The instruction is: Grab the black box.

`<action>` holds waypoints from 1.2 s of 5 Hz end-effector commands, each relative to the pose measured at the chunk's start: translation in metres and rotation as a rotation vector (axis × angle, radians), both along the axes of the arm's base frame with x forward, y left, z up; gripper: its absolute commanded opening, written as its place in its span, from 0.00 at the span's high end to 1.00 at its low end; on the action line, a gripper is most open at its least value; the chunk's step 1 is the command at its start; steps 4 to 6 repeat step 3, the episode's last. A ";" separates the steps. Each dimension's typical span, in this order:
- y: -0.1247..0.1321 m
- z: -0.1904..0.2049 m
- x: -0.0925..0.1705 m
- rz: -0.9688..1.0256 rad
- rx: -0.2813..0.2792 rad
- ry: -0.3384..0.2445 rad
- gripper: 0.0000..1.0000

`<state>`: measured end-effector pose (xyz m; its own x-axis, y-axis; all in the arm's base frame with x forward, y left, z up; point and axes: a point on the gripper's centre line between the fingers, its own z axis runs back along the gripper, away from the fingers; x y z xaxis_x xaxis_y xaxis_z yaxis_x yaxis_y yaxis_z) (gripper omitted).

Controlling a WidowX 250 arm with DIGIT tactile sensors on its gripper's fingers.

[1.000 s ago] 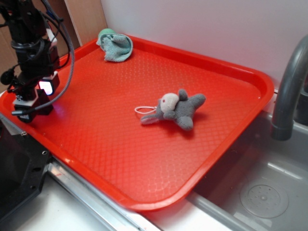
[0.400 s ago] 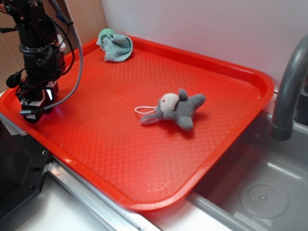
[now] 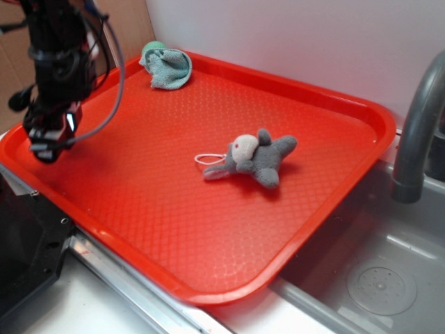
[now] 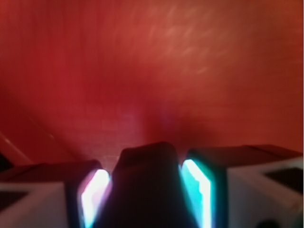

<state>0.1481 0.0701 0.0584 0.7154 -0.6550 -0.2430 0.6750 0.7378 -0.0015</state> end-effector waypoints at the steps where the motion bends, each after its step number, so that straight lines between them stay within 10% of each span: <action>1: -0.042 0.100 0.046 0.480 -0.074 -0.389 1.00; 6: -0.072 0.139 0.060 0.604 -0.076 -0.446 1.00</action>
